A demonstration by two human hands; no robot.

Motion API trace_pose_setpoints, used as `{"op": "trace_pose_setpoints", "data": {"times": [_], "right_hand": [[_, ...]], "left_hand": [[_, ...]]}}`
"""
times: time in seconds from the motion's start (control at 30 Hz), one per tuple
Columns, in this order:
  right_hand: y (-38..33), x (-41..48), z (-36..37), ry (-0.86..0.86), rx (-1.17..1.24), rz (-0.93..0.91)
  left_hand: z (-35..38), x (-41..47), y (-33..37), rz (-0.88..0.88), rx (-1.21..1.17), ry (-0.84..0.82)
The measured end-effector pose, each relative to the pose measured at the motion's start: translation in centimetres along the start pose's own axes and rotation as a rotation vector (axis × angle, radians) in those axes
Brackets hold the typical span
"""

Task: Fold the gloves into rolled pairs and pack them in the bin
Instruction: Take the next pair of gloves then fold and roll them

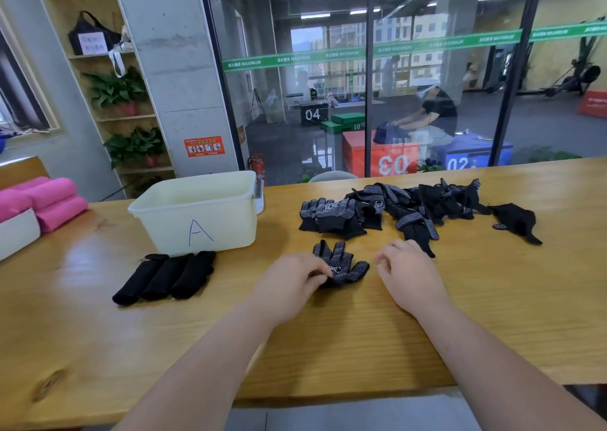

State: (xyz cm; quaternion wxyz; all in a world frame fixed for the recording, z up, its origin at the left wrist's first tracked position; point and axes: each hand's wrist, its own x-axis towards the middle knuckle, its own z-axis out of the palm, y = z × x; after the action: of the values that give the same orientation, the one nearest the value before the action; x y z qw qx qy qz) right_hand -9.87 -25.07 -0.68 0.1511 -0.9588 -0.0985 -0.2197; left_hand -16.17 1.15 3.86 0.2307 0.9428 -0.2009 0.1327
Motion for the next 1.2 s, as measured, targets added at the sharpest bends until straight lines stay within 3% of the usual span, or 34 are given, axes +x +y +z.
{"op": "trace_pose_setpoints", "data": {"times": [0.23,0.47,0.63,0.73,0.87,1.07,1.2], "right_hand": [[-0.1,-0.3,-0.1,0.022,0.027,-0.017],[0.0,-0.3,0.0,0.019,0.049,-0.01],[-0.2,-0.2,-0.1,0.003,0.041,-0.001],[-0.3,-0.2,-0.2,-0.02,0.028,0.012],[-0.3,-0.2,-0.2,-0.033,0.004,0.018],[-0.4,-0.2,-0.3,0.014,-0.091,0.057],[-0.4,-0.2,-0.1,-0.116,-0.158,0.314]], "left_hand": [[-8.6,4.0,2.2,-0.056,-0.167,0.13],[-12.0,7.0,3.0,-0.166,-0.029,0.263],[-11.3,6.6,3.4,0.003,0.037,0.471],[-7.3,4.9,2.8,0.065,0.021,0.318],[0.0,2.3,0.9,-0.063,0.109,-0.065],[3.7,2.1,-0.1,-0.105,0.101,0.076],[5.6,2.1,-0.6,-0.126,0.09,0.001]]}}
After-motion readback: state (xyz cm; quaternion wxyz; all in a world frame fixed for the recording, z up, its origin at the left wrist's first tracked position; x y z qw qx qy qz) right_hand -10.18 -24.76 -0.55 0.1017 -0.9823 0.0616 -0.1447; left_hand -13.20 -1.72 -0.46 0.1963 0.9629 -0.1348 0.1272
